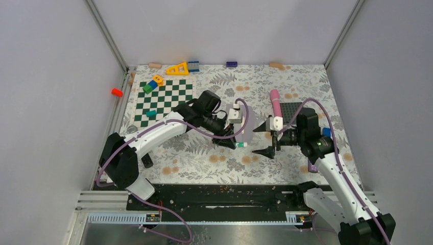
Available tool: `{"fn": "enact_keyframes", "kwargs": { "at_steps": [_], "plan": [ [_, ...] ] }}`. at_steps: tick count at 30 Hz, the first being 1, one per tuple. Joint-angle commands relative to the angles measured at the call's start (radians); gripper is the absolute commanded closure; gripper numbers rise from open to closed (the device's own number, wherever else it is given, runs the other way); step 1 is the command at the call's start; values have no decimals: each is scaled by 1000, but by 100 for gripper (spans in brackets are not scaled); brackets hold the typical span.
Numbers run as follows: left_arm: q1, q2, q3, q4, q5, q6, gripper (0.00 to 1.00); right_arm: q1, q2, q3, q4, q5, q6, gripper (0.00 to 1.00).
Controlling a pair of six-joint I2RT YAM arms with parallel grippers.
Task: Place the letter into the envelope and seal it
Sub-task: Unscrew the solid glue.
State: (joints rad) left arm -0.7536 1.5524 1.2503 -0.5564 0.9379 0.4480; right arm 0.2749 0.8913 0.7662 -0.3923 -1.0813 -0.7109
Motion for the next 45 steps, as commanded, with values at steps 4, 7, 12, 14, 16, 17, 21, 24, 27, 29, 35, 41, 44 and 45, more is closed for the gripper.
{"fn": "enact_keyframes", "kwargs": {
  "at_steps": [4,7,12,14,16,17,21,24,27,29,35,41,44,45],
  "plan": [
    [-3,27,48,-23,96,11,100,2,-66,-85,-55,-70,-472,18],
    [-4,35,55,-23,100,1,100,14,-67,-108,-50,-80,-512,25],
    [-4,44,61,-22,111,-7,100,57,-70,-159,19,-52,-496,30],
    [-4,46,60,-23,109,-11,100,72,-73,-165,51,-51,-470,32],
    [-4,48,61,-23,105,-12,100,81,-71,-164,74,-51,-441,35],
    [-3,49,62,-23,104,-12,100,86,-70,-165,96,-47,-420,38],
    [-3,49,60,-23,108,-13,100,104,-61,-172,192,-13,-318,41],
    [-4,51,60,-23,108,-12,100,117,-53,-171,222,-3,-289,44],
    [-4,52,60,-23,108,-12,100,129,-53,-170,221,-2,-280,47],
    [-4,54,61,-23,107,-11,100,132,-52,-171,221,-3,-274,51],
    [-3,48,67,-24,100,-15,100,135,-45,-179,220,-3,-266,64],
    [-3,32,62,2,89,-32,100,136,-25,-170,223,-8,-205,72],
    [-4,12,52,22,49,-37,100,136,-4,-157,262,-8,-83,75],
    [-4,1,44,35,35,-41,100,136,5,-151,280,-10,-33,75]
  ]
}}
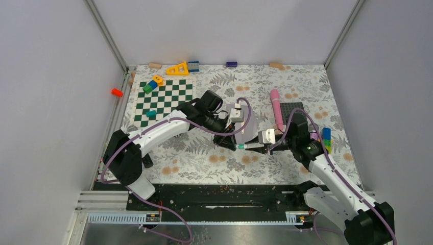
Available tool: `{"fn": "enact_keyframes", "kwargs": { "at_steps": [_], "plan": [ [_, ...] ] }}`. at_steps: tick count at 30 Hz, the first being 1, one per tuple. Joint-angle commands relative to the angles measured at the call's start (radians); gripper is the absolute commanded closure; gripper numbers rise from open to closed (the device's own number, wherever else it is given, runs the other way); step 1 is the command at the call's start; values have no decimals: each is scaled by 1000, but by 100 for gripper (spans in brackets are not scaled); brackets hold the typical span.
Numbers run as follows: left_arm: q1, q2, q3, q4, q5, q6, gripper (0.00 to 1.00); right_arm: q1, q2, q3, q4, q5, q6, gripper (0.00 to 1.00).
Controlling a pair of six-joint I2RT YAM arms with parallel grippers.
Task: Place the letter into the envelope and seal it
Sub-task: Unscrew the solid glue.
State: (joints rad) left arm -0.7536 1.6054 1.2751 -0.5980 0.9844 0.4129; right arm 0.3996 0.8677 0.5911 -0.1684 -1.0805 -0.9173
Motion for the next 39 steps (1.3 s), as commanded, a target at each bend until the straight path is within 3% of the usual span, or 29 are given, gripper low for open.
{"fn": "enact_keyframes", "kwargs": {
  "at_steps": [1,12,18,22,26,28,30,31,33,35,39],
  "plan": [
    [-4,-65,9,93,-28,-10,100,11,40,33,68,-15,233,75],
    [-14,-162,-64,202,-215,-19,100,2,287,186,124,-116,961,72],
    [-24,-169,-79,219,-264,-13,100,-61,387,134,625,-174,1575,52],
    [-23,-170,-84,222,-263,-11,100,-90,426,181,686,-211,1661,49],
    [-24,-162,-87,219,-222,-9,100,-105,369,171,660,-272,1490,38],
    [-22,-151,-82,207,-186,-7,100,-123,310,163,566,-286,1299,33],
    [-21,-133,-74,192,-151,-8,100,-135,222,177,280,-244,916,29],
    [-22,-124,-66,182,-123,-8,100,-133,163,193,65,-208,609,28],
    [-21,-105,-53,152,-73,0,100,-130,87,166,-120,-126,87,27],
    [-20,-86,-38,119,-23,12,100,-130,31,105,-125,-47,-123,27],
    [-20,-52,-17,76,43,28,100,-130,-21,44,-126,-19,-312,26]
  ]
}}
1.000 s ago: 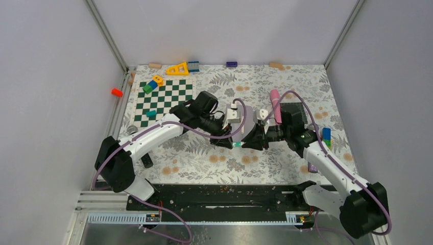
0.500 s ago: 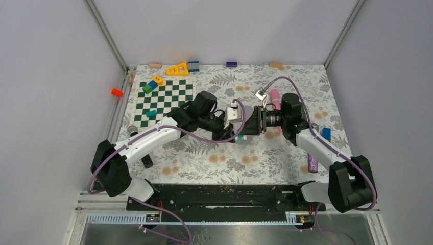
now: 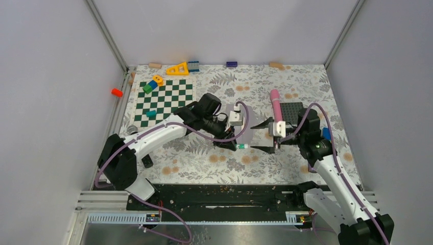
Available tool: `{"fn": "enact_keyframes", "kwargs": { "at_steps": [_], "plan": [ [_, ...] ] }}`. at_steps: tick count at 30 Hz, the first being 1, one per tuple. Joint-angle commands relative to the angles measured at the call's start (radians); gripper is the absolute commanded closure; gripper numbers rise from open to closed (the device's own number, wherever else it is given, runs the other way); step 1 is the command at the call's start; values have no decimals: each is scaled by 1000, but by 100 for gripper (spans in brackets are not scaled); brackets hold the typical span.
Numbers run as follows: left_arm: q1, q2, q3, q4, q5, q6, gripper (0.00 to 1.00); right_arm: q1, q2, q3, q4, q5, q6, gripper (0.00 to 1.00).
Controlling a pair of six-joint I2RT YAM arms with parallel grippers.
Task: Place the letter into the envelope and seal it
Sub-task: Unscrew the solid glue.
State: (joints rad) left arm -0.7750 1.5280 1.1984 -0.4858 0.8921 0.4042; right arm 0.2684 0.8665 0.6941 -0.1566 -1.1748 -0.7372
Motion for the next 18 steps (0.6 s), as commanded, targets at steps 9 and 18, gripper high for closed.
{"fn": "enact_keyframes", "kwargs": {
  "at_steps": [9,18],
  "plan": [
    [2,88,111,-92,188,33,100,41,-56,-140,-229,41,-710,30],
    [7,95,112,-92,190,28,100,54,-42,-131,-224,-8,-704,46]
  ]
}}
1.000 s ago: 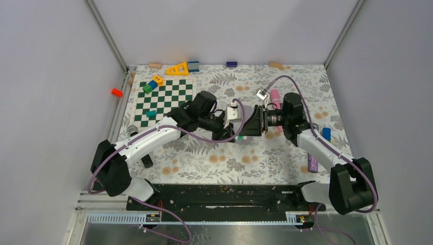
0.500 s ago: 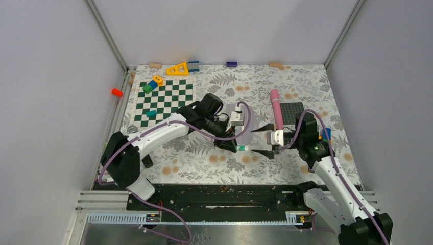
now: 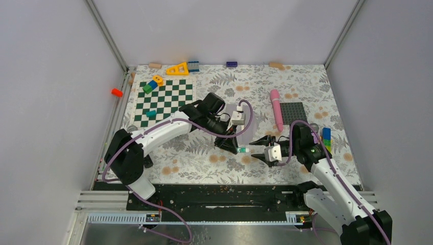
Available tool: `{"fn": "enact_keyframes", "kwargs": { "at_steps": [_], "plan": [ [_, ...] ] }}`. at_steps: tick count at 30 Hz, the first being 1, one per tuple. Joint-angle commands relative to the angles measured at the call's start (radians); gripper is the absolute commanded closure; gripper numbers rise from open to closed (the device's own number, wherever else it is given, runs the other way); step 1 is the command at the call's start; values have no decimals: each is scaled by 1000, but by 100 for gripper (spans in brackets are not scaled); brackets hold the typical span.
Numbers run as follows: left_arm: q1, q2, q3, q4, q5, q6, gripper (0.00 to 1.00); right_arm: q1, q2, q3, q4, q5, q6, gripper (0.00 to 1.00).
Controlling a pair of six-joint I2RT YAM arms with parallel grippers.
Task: Place the letter into the envelope and seal it
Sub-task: Unscrew the solid glue.
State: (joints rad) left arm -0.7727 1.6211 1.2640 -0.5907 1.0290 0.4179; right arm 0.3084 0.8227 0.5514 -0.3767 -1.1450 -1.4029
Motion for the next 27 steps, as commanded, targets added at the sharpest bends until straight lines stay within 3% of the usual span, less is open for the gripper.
{"fn": "enact_keyframes", "kwargs": {
  "at_steps": [1,27],
  "plan": [
    [6,2,47,12,52,15,100,14,2,13,-4,-38,-34,46],
    [18,43,48,63,40,-48,100,59,32,51,44,-33,97,52]
  ]
}}
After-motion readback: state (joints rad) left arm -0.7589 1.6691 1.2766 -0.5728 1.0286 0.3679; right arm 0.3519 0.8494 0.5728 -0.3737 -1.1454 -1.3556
